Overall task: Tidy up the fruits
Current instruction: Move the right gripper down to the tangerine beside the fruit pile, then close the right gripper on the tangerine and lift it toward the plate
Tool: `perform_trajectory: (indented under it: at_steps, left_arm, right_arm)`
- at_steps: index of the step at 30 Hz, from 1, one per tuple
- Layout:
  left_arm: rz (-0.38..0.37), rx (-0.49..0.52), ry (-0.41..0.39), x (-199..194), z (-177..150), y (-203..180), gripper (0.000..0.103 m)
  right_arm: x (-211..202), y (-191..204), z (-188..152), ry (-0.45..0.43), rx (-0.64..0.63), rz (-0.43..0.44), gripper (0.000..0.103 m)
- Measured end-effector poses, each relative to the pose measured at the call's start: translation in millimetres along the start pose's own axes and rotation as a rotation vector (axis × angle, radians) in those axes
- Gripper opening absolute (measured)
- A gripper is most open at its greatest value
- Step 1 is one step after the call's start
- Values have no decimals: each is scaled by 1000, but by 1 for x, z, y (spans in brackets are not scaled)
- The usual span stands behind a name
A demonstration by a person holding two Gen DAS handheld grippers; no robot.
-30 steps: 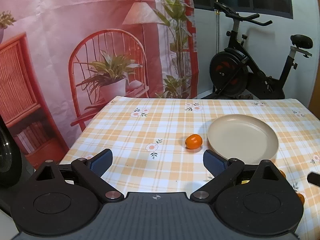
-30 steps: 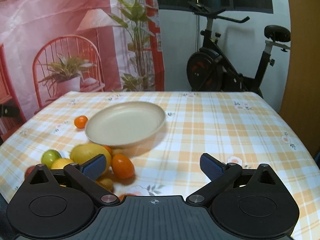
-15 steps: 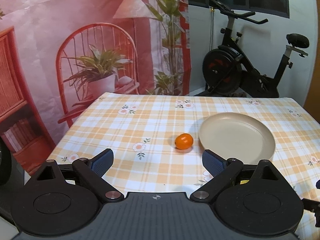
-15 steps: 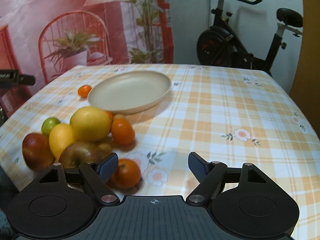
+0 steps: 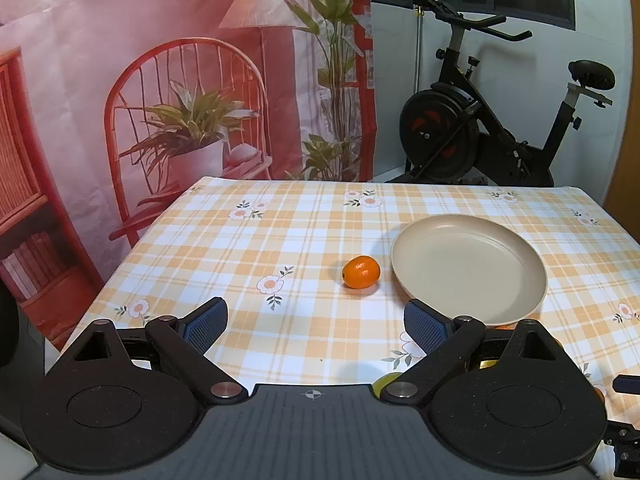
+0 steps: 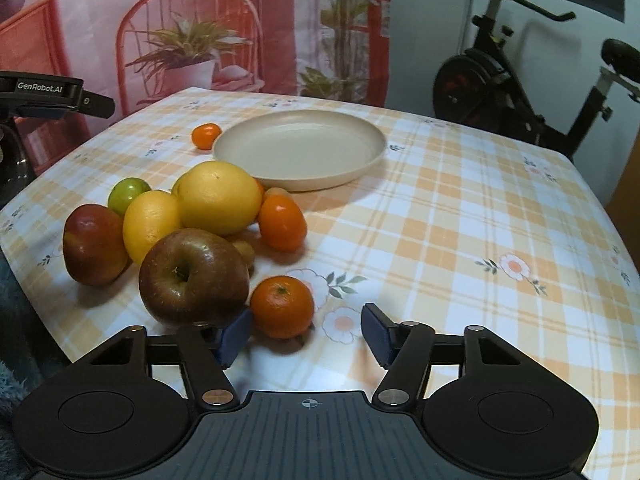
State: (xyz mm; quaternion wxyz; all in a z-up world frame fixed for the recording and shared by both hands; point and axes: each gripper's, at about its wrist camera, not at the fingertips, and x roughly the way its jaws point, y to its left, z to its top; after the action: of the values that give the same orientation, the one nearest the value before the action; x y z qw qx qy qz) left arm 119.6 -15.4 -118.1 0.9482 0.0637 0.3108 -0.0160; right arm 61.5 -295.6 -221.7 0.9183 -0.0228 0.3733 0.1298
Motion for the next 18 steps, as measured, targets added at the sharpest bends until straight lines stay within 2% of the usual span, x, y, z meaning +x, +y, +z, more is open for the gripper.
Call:
perform_trajectory:
  at_steps: [7, 18]
  left_arm:
    - [-5, -1, 4, 1, -1, -2, 97]
    - [-12, -16, 8, 4, -3, 0, 97]
  right_arm:
    - [8, -3, 5, 2, -13, 53, 35]
    - [8, -9, 5, -27, 14, 63, 34]
